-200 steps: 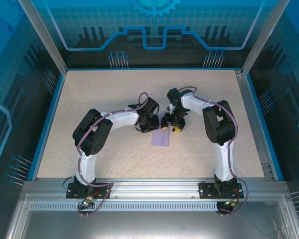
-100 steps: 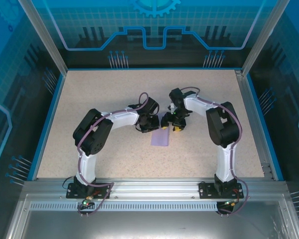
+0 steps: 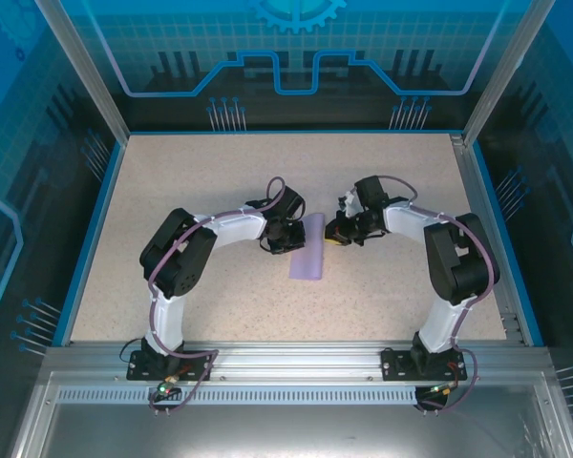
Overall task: Fold a paper plane with a square sheet of paper (pick it up from the middle)
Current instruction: Hold the square sheet of paper at the center of the table, then fold the square sheet of paper in half at the center of the table.
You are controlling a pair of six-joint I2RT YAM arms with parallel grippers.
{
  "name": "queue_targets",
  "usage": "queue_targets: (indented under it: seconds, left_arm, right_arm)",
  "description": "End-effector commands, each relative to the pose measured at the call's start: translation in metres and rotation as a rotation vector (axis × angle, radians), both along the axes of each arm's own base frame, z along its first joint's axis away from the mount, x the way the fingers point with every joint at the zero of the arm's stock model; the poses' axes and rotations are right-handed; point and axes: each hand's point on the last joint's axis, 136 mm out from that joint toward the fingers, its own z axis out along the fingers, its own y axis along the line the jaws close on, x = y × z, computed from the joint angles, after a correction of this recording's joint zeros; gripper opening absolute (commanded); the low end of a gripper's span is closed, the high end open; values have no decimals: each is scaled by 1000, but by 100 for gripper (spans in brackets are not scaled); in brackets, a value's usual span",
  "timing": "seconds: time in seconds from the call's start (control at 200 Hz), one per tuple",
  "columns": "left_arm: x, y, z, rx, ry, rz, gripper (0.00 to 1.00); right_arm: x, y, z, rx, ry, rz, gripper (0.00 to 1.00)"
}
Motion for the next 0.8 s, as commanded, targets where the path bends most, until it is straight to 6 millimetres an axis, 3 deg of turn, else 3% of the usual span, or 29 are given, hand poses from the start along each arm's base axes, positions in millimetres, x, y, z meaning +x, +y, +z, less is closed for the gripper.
queue_targets:
  seconds: [0.0, 0.15, 0.36, 0.795]
  left_arm:
    - [-14, 10, -31, 70, 71, -21, 0]
    - [-13, 8, -30, 65, 70, -20, 0]
    - [-13, 7, -30, 60, 71, -22, 0]
    - [-15, 8, -31, 66, 79, -23, 0]
  right_arm:
    - [3, 27, 27, 162, -70, 62, 0]
    - [-1, 31, 21, 158, -66, 90, 0]
    - [-5, 31, -4, 125, -18, 98, 0]
    - [-21, 1, -62, -23, 9, 102, 0]
